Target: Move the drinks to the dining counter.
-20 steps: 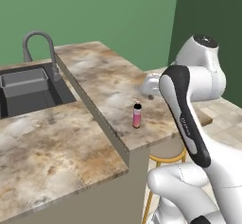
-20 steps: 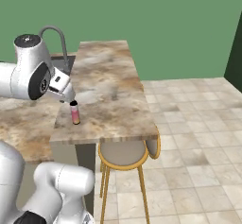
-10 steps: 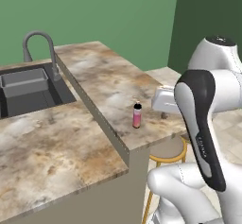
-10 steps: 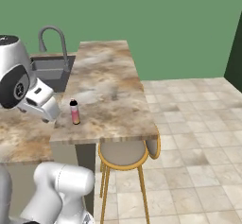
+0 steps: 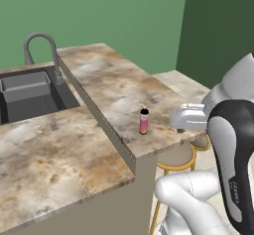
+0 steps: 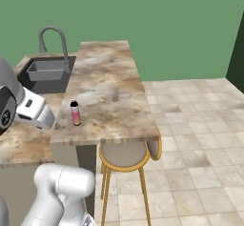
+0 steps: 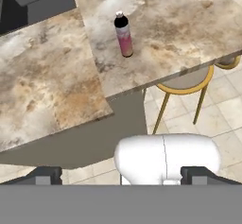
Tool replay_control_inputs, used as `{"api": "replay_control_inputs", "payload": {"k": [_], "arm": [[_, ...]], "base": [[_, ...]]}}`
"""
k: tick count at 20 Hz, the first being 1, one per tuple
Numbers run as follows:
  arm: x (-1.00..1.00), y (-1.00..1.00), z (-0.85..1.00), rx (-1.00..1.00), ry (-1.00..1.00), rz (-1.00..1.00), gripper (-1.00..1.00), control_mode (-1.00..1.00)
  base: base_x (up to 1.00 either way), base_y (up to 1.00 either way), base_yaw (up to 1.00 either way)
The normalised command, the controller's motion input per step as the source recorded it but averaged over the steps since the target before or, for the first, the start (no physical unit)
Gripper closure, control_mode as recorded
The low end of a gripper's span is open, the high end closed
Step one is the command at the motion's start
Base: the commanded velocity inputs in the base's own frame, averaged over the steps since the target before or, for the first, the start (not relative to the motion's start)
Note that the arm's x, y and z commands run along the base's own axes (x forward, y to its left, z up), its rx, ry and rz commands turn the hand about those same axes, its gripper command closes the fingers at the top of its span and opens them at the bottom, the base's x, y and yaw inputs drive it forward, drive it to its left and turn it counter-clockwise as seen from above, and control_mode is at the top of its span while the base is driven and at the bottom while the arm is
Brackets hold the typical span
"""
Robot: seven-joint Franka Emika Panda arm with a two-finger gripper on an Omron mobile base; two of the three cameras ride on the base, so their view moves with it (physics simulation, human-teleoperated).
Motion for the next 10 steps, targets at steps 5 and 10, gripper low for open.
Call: {"api": "replay_control_inputs", "payload": {"k": [5, 10], "arm": [[0.00, 0.00, 0.60, -0.05, -0.11, 0.18, -1.00, -1.00], [-0.04, 0.00, 0.33, -0.04, -0.08, 0.13, -1.00, 1.00]], "base": [[0.00, 0.00, 0.00], [-0.12, 0.02, 0.09]]}}
